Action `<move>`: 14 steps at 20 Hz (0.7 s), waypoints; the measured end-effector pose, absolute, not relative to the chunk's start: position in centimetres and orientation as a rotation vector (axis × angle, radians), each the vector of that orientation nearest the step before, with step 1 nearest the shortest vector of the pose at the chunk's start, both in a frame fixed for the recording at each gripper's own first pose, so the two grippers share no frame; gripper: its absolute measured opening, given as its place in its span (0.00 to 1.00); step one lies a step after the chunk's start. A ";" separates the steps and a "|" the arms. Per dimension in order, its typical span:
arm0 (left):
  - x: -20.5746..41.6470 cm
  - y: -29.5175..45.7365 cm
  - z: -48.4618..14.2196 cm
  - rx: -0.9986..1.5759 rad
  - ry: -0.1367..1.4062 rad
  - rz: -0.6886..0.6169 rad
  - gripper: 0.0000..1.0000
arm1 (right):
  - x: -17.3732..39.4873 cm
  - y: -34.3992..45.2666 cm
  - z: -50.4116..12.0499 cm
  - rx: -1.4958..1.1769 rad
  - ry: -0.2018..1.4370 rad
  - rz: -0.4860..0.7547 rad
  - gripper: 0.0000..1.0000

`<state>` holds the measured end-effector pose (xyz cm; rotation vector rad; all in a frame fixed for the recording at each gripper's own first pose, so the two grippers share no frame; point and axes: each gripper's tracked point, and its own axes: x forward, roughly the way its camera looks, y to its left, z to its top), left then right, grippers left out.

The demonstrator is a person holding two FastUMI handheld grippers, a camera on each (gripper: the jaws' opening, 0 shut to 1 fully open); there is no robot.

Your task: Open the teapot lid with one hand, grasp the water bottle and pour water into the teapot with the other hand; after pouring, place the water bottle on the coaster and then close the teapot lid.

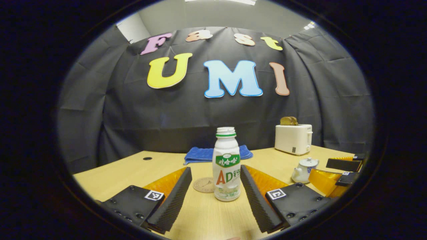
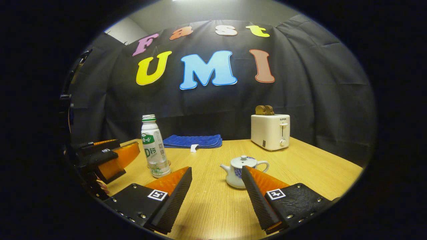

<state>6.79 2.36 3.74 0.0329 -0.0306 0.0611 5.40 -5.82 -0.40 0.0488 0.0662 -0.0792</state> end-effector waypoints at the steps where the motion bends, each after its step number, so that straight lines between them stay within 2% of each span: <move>1: 7.2 1.9 4.4 0.030 -0.047 0.049 1.00 | 6.0 -6.4 -0.1 0.044 0.069 -0.091 0.92; 4: 8.9 0.9 5.2 -0.011 -0.067 0.008 1.00 | 8.1 -8.4 0.8 0.010 0.059 -0.141 0.92; 9: 11.5 1.9 5.8 -0.025 -0.058 0.020 1.00 | 12.4 -11.1 1.1 0.018 0.089 -0.182 0.92; 11: 11.8 1.5 4.4 -0.043 -0.022 0.005 1.00 | 13.2 -11.3 1.0 0.002 0.092 -0.186 0.86; 13: 11.9 0.9 3.4 -0.040 0.012 -0.016 1.00 | 13.6 -11.2 -0.1 -0.018 0.134 -0.181 0.74; 14: 11.9 0.8 3.5 -0.036 0.015 -0.016 1.00 | 13.8 -11.2 -0.5 -0.027 0.151 -0.180 0.73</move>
